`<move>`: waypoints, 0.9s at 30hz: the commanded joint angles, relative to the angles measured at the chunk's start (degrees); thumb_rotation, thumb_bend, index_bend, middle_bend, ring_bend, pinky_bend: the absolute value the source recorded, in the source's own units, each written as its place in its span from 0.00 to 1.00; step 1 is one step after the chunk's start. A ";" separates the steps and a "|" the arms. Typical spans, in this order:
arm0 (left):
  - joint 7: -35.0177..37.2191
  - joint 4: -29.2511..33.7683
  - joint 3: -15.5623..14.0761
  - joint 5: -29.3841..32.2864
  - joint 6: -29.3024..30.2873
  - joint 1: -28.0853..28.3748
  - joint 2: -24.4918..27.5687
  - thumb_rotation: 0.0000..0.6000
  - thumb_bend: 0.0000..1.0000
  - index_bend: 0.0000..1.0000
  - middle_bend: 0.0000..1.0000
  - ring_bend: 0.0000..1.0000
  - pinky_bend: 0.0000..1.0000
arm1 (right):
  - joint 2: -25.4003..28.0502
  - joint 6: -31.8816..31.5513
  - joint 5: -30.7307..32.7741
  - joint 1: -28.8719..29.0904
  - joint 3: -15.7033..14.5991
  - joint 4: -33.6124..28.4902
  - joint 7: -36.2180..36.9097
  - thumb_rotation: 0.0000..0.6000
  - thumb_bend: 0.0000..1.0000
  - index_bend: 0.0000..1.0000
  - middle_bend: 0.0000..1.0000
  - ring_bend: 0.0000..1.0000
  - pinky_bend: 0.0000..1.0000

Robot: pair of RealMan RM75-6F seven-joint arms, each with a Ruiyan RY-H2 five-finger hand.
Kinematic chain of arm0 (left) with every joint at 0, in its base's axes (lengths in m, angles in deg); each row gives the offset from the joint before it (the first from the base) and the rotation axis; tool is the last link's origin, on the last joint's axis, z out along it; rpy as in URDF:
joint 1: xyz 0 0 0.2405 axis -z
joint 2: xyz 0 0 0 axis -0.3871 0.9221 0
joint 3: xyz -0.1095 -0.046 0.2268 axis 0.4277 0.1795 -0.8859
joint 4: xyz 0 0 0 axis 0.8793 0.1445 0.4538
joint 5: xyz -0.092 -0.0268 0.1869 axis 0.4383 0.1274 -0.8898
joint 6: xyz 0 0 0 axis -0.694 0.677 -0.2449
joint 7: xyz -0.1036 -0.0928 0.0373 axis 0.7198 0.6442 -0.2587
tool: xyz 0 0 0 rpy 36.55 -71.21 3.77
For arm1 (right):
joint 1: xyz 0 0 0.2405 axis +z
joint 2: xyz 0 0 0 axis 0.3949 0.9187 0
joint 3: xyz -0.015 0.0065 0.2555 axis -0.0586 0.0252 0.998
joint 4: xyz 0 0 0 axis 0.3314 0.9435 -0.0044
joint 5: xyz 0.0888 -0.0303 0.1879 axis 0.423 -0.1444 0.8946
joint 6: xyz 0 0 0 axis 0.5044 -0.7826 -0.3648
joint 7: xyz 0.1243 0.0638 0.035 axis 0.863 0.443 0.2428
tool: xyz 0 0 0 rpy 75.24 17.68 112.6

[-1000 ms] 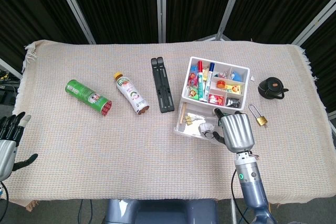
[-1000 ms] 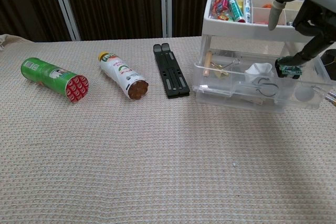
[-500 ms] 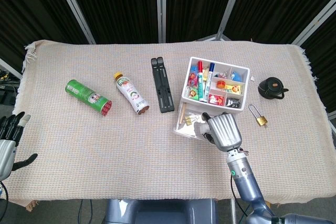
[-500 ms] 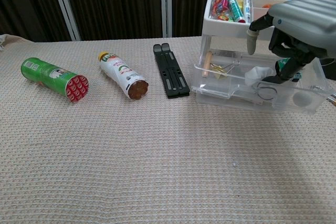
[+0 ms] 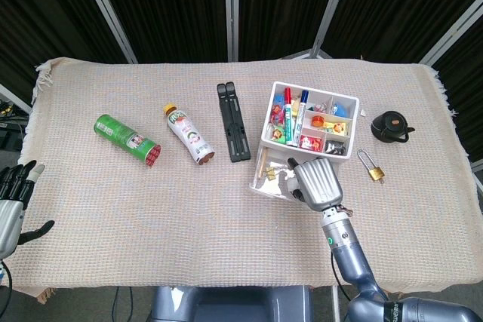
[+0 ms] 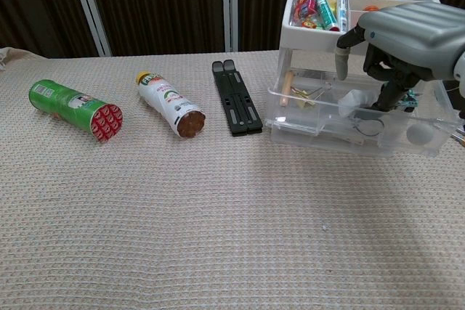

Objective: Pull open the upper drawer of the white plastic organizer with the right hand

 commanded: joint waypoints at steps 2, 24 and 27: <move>0.05 -0.01 -0.01 -0.01 -0.04 0.03 0.01 1.00 0.02 0.00 0.00 0.00 0.00 | -0.02 0.43 1.99 1.18 0.14 0.32 -0.95 1.00 0.09 0.52 0.95 0.96 0.68; 0.77 -0.05 0.07 0.24 -0.49 0.32 0.15 1.00 0.02 0.00 0.00 0.00 0.00 | 1.01 -2.14 1.92 2.99 -1.99 -1.35 -0.12 1.00 0.23 0.62 0.95 0.96 0.68; 0.68 -0.04 0.07 0.26 -0.47 0.32 0.11 1.00 0.02 0.00 0.00 0.00 0.00 | 1.86 -2.88 1.13 2.80 -2.30 -2.40 -0.11 1.00 0.23 0.62 0.95 0.96 0.68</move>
